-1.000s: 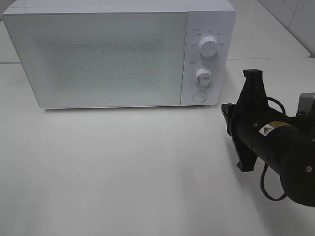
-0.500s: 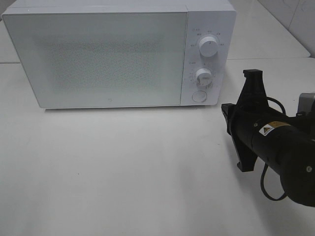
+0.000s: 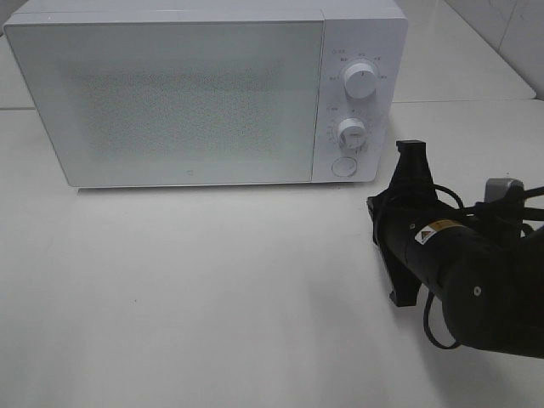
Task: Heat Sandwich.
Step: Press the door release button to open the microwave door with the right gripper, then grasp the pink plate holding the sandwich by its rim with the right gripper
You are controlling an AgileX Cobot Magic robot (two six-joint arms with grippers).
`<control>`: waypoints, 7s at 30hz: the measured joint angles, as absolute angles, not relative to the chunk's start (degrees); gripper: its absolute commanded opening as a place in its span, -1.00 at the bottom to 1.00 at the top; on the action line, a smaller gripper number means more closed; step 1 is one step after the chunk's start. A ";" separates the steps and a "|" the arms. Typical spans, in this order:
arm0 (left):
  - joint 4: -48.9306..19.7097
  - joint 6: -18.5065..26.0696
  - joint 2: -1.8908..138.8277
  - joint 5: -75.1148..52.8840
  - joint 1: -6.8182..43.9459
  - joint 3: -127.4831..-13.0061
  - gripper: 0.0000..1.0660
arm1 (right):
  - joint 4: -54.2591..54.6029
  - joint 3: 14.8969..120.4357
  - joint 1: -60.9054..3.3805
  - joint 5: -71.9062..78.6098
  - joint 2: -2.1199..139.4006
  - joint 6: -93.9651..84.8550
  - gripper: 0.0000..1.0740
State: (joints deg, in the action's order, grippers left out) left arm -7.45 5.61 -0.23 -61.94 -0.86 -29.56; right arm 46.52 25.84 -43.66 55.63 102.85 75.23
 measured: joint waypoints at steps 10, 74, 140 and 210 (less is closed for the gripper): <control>-7.45 5.61 -0.23 -61.94 -0.86 -29.56 0.88 | 40.05 32.03 -38.79 54.89 108.52 75.92 -1.00; -7.45 5.61 -0.23 -61.94 -0.86 -29.56 0.88 | 36.15 50.59 -30.37 47.96 121.75 76.78 -1.00; -7.45 5.61 -0.23 -61.94 -0.86 -29.56 0.88 | 38.73 54.66 -29.28 42.74 122.78 72.36 -1.00; -7.45 5.61 -0.29 -61.94 -0.86 -29.56 0.88 | 9.45 59.36 -27.67 -47.21 87.15 -7.05 -0.87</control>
State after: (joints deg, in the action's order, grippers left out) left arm -7.45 5.61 -0.29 -61.94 -0.86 -29.56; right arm 9.45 59.36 -27.67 -47.21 87.15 -7.05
